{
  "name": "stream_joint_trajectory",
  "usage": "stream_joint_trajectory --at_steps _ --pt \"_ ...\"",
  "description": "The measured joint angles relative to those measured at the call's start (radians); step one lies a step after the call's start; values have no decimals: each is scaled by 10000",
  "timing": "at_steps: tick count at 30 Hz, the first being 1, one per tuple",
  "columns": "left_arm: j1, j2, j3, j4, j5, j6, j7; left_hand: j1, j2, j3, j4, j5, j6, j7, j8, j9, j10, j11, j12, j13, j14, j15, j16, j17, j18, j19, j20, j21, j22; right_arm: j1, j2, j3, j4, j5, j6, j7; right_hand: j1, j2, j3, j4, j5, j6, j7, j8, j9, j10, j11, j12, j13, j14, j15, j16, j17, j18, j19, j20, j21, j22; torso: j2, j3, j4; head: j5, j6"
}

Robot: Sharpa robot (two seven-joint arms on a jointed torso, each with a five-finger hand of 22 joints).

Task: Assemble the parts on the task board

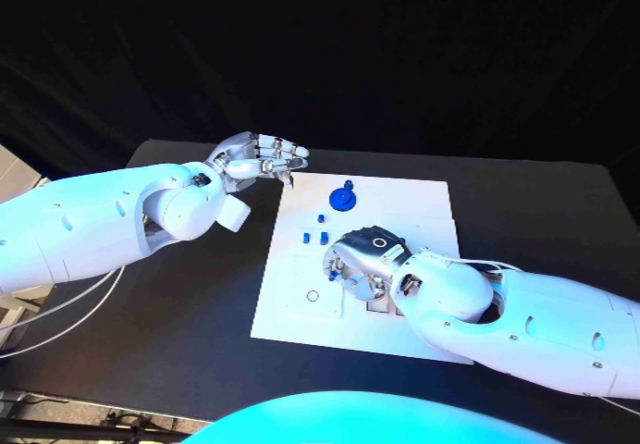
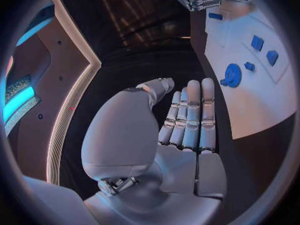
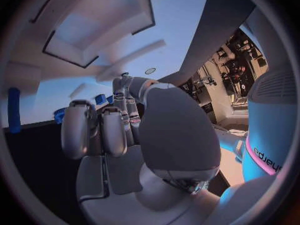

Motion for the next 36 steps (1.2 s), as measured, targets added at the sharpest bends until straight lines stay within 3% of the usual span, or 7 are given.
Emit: stream_joint_trajectory --at_steps 8,11,16,17,22,28,36 --pt "0 -4 0 -2 0 13 -7 0 0 0 0 0 -36 -36 -41 -10 0 0 0 -9 0 0 0 0 0 0 0 0 -8 1 22 -2 -15 -3 40 -9 -156 71 6 -12 -10 -81 63 -47 44 13 -28 33 -8 13 13 0 -36 1 0 0 -180 -1 0 -2 0 -15 7" --pt "0 -5 0 -2 1 14 -10 0 0 0 0 0 -36 -36 -41 -10 0 0 0 -9 0 0 0 0 0 0 0 0 -8 4 40 -7 -55 26 71 29 -693 -121 -293 15 651 -168 109 -56 141 -226 -120 80 -68 15 15 0 -124 0 -23 23 -587 -1 0 -3 0 -22 12" --pt "0 -7 0 -2 2 16 -15 0 0 0 0 0 -36 -36 -41 -10 0 0 0 -8 0 0 0 0 -1 0 0 1 -8 -7 55 -44 -114 126 125 133 -1324 -406 -734 264 702 -725 203 -344 34 -1377 94 15 -380 26 209 -161 -439 56 -317 242 -1526 -2 -4 -3 -6 -31 24" --pt "0 -7 0 -2 2 16 -19 0 0 0 0 0 -36 -36 -41 -10 -3 3 0 -8 0 0 0 0 0 0 0 1 -8 -8 50 -50 -125 152 126 154 -1336 -437 -845 278 636 -815 226 -428 -16 -1576 133 5 -412 28 210 -257 -612 164 -429 265 -1820 -2 -6 -3 -6 -32 28" --pt "0 -6 0 -17 2 20 -49 40 40 0 0 0 -36 -36 -41 -10 -37 37 0 -8 0 0 0 0 1 0 0 1 -8 -9 15 -62 -128 225 80 212 -1224 -544 -1114 257 565 -1064 181 -654 -127 -2008 254 82 -461 29 282 -362 -860 165 -520 341 -2240 -3 -11 -1 -11 -67 62" --pt "1 -8 0 -28 3 22 -116 40 41 0 0 0 -36 -36 -41 -9 -73 0 0 -22 0 0 0 9 -1 0 0 1 -7 -17 -103 -72 -80 233 -84 213 -1191 -577 -1253 255 565 -1126 244 -708 -171 -2184 261 149 -471 29 282 -370 -963 164 -526 347 -2388 -3 -12 2 -7 -118 135" --pt "1 -3 -1 -31 2 35 -193 40 40 0 0 0 -36 -36 -41 -19 -73 0 0 -22 0 0 0 10 0 0 0 1 -7 54 -727 -51 472 238 -493 199 -946 -476 -1972 419 412 -1242 220 -887 -281 -2528 310 425 -455 -7 318 -425 -1097 164 -574 395 -2567 -4 -13 9 -8 -180 221"
